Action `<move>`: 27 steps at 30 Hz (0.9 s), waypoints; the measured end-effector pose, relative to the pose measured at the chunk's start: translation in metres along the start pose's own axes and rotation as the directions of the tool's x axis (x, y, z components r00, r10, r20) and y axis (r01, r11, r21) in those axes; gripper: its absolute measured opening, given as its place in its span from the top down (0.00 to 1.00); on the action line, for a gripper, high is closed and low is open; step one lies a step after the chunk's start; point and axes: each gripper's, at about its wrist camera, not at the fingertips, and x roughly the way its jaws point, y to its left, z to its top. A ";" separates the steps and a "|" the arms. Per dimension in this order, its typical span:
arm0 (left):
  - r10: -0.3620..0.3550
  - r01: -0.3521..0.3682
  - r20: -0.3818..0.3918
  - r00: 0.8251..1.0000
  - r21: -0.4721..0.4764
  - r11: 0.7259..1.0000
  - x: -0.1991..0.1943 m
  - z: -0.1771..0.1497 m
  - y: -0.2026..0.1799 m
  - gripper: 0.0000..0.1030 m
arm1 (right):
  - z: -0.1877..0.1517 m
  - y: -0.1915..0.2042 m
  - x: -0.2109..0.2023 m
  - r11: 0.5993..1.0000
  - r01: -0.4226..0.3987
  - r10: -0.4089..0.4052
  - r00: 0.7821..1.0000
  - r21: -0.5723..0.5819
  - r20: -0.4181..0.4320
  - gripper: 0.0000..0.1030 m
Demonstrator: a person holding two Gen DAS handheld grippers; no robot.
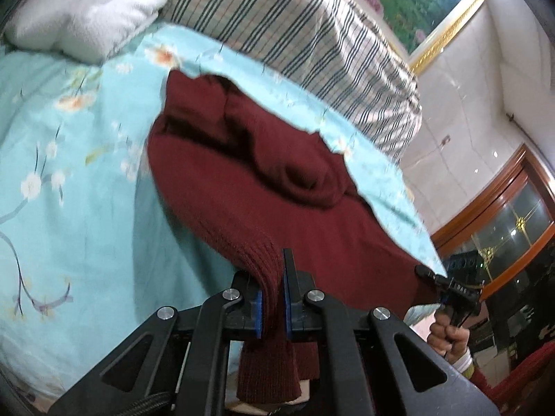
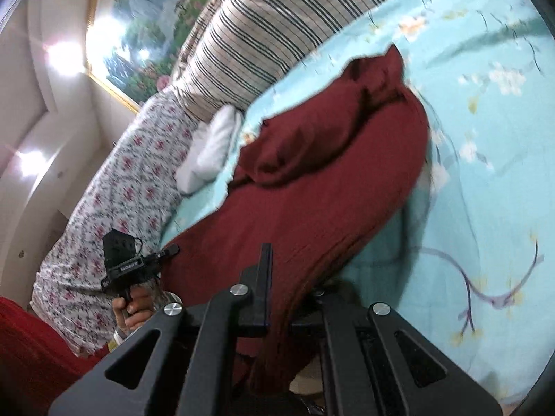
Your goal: Fold large clothes
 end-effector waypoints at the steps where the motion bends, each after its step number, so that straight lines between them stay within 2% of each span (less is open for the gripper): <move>1: -0.003 0.003 0.019 1.000 0.000 1.000 -0.001 0.008 -0.003 0.93 | 0.006 0.003 0.000 1.000 -0.005 0.005 1.000 -0.006 0.013 0.95; 8: -0.012 0.010 0.119 0.993 0.022 1.000 0.002 0.082 -0.018 0.93 | 0.075 0.013 0.009 0.998 -0.005 0.012 0.995 -0.066 0.102 0.95; 14: 0.043 -0.042 0.156 0.987 -0.007 0.999 0.047 0.157 -0.012 0.93 | 0.158 -0.004 0.050 0.996 0.071 -0.062 0.989 -0.062 0.134 0.95; 19: 0.129 -0.122 0.133 0.983 -0.059 0.991 0.112 0.204 0.018 0.94 | 0.212 -0.044 0.107 0.984 0.177 -0.177 0.980 -0.002 0.090 0.95; 22: 0.186 -0.175 0.098 0.978 -0.106 0.979 0.150 0.217 0.048 0.94 | 0.232 -0.084 0.145 0.968 0.244 -0.246 0.969 0.051 0.030 0.95; 25: 0.229 -0.221 0.041 0.972 -0.158 0.963 0.184 0.221 0.080 0.94 | 0.233 -0.115 0.172 0.948 0.307 -0.305 0.952 0.081 -0.034 0.95; 27: 0.245 -0.240 0.009 0.969 -0.175 0.955 0.202 0.219 0.095 0.93 | 0.229 -0.134 0.185 0.941 0.319 -0.312 0.947 0.108 -0.075 0.95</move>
